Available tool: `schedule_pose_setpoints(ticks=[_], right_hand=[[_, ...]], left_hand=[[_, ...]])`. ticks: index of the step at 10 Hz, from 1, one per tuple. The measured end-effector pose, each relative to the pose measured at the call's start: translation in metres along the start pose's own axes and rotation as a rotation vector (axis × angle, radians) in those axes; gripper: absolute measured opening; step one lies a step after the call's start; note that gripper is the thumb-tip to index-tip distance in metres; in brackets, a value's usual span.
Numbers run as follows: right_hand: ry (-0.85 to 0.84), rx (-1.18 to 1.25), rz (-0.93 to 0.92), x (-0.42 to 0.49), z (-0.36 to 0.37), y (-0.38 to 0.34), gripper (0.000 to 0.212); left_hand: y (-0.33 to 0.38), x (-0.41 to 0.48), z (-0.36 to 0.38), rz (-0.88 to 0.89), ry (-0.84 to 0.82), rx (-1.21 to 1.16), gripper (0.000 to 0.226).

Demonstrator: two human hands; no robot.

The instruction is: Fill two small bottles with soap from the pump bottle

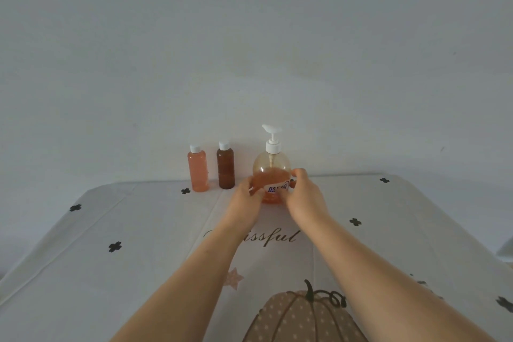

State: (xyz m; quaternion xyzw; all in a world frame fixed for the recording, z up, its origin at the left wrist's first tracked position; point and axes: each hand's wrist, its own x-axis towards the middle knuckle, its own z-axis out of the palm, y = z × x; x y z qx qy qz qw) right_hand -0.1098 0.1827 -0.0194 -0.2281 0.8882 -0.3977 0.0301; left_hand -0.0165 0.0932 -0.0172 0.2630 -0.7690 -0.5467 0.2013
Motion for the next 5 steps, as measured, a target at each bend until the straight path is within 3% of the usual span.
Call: schedule_pose_setpoints(ticks=[3, 5], right_hand=[[-0.003, -0.056, 0.039, 0.012, 0.004, -0.002, 0.038], [-0.009, -0.031, 0.032, 0.0, -0.006, 0.0, 0.04]], left_hand=[[-0.003, 0.015, 0.003, 0.022, -0.092, 0.047, 0.048], [0.011, -0.001, 0.0, 0.044, -0.033, 0.154, 0.057]])
